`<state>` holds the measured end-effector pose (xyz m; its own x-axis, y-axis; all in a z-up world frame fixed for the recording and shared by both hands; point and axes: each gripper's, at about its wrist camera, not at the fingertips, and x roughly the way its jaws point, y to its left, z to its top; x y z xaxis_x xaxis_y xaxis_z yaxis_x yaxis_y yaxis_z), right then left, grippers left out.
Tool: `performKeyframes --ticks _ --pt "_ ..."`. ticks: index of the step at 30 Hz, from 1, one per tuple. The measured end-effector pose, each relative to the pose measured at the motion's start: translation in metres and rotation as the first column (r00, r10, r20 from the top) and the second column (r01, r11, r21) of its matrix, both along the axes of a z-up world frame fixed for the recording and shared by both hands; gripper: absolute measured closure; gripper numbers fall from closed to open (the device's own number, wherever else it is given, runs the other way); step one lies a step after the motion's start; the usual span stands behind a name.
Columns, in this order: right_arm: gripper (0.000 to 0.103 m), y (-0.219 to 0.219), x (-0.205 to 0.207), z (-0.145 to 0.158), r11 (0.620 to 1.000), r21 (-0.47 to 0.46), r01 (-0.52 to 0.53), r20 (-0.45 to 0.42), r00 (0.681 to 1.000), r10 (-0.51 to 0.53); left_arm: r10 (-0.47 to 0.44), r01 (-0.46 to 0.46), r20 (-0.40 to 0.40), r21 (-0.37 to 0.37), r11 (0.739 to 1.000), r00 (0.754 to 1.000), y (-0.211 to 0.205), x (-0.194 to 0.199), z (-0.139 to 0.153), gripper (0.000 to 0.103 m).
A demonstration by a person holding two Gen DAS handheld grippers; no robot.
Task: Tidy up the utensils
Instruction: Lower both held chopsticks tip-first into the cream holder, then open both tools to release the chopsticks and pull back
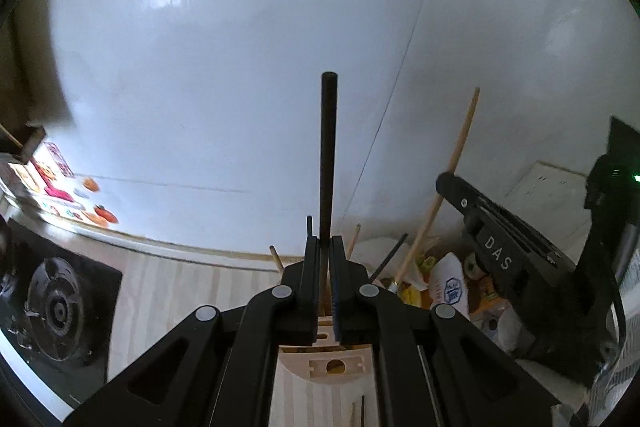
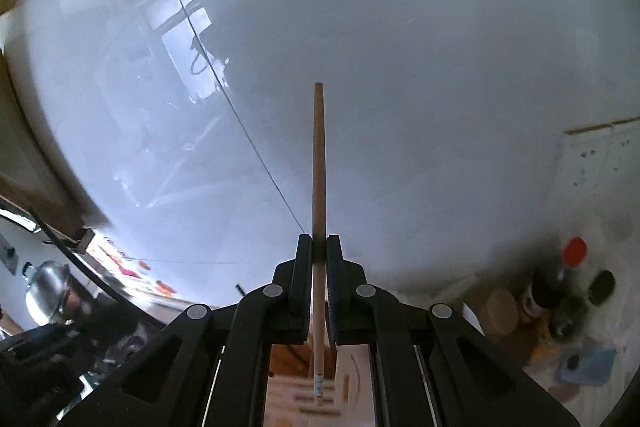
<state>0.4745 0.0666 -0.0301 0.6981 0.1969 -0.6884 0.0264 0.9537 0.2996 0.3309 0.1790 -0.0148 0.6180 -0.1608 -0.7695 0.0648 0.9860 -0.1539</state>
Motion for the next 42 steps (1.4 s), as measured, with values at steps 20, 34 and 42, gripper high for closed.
performKeyframes --ticks 20,34,42 --pt "0.067 0.005 0.011 -0.047 0.995 -0.001 -0.104 -0.116 0.988 0.103 0.069 -0.072 -0.056 -0.048 0.996 0.996 0.022 -0.007 -0.005 0.028" --pt "0.035 -0.073 -0.121 -0.044 0.994 -0.062 0.085 -0.186 0.978 -0.095 0.130 -0.124 -0.057 0.094 0.988 0.990 0.006 -0.099 -0.065 0.000" --pt "0.026 -0.096 -0.171 -0.089 0.986 -0.115 0.121 -0.284 0.947 -0.150 0.101 -0.070 -0.192 0.159 0.985 0.976 -0.027 -0.124 -0.132 0.000"
